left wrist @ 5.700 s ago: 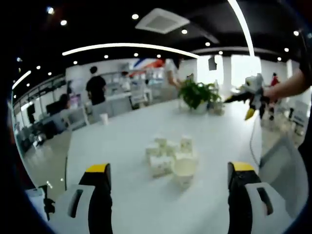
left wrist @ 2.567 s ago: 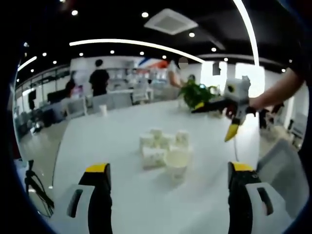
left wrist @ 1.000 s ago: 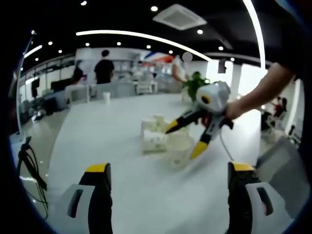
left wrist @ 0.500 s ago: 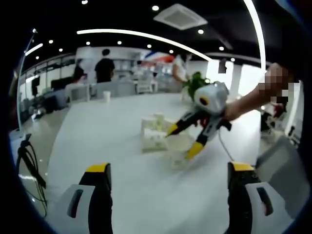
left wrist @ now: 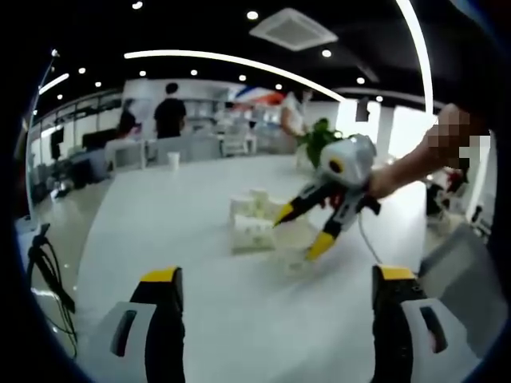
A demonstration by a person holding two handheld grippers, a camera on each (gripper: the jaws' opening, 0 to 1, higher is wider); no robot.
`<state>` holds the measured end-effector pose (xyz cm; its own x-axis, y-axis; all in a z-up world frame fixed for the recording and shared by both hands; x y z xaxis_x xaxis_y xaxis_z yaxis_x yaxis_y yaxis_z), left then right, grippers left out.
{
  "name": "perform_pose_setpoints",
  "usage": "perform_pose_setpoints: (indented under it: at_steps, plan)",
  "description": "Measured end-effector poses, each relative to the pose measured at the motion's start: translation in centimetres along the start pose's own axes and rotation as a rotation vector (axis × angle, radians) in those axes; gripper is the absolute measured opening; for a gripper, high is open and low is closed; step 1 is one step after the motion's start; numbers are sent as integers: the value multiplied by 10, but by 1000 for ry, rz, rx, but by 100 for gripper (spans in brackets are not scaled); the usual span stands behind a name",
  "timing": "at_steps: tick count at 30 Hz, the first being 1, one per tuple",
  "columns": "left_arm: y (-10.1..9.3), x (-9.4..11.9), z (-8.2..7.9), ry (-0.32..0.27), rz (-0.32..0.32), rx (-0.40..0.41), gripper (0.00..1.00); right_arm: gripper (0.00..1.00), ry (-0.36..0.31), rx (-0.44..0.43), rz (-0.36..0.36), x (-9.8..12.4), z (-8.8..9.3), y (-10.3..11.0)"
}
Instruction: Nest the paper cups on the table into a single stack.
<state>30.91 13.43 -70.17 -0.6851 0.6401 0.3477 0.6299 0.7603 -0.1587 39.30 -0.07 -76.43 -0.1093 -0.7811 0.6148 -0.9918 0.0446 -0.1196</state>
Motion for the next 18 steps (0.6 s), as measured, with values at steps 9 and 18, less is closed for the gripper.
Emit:
perform_pose_setpoints:
  at_steps: [9,18]
  plan:
    - [-3,0,-3,3,1,4,97,47,-30,11,24,23,-13,6]
    - [-11,-3,-9,-4,17,-15,97,47,-50,-11,41,47,-12,28]
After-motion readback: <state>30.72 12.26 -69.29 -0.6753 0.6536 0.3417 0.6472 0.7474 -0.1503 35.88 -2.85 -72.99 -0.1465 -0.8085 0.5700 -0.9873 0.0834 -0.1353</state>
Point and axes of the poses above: the point that each gripper's makers call its tool centre point, and the gripper's own axes: x roughly backward along the fingers, y roughly to its left, z roughly out of its underside, the point moved 3 cm from there along x, roughly backward along the fingers, and after that the axes turned 2 degrees about x, right-handed, at the moved point
